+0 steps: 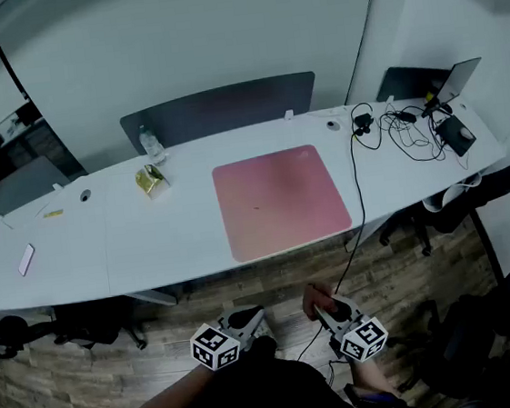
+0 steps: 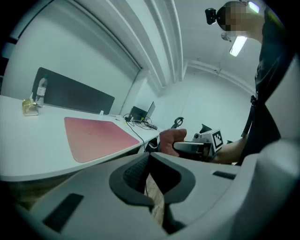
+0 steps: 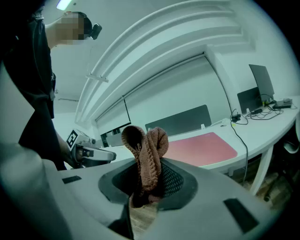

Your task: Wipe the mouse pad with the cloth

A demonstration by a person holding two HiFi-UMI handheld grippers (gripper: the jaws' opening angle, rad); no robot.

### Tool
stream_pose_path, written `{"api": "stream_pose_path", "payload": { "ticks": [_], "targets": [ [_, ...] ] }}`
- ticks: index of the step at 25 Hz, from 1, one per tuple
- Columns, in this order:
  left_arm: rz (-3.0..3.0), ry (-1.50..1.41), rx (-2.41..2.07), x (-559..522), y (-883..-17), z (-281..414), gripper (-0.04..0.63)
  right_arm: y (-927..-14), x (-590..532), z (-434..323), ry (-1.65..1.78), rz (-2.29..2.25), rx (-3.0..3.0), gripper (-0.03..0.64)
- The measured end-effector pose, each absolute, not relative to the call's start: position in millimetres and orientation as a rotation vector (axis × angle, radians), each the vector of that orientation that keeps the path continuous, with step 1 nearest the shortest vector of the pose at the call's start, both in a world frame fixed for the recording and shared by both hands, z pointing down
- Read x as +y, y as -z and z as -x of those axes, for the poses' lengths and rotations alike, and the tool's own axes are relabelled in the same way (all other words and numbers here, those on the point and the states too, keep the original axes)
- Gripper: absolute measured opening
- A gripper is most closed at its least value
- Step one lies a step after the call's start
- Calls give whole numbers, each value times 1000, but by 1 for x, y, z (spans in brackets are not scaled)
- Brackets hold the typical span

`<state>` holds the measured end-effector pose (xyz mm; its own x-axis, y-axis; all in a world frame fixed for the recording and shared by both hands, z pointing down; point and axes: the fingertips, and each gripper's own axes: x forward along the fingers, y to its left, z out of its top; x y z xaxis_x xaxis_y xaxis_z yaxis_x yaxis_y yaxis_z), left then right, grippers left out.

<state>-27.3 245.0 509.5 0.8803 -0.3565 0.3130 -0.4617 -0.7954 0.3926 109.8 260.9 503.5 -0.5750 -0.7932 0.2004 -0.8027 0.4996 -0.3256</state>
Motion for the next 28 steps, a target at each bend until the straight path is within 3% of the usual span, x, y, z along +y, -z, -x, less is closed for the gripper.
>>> {"api": "stream_pose_path", "payload": {
  "ticks": [28],
  "targets": [
    [-2554,-257,-808,297,-506,74,8,-522,290,-92,-623,-1345,-2728,115]
  ]
}}
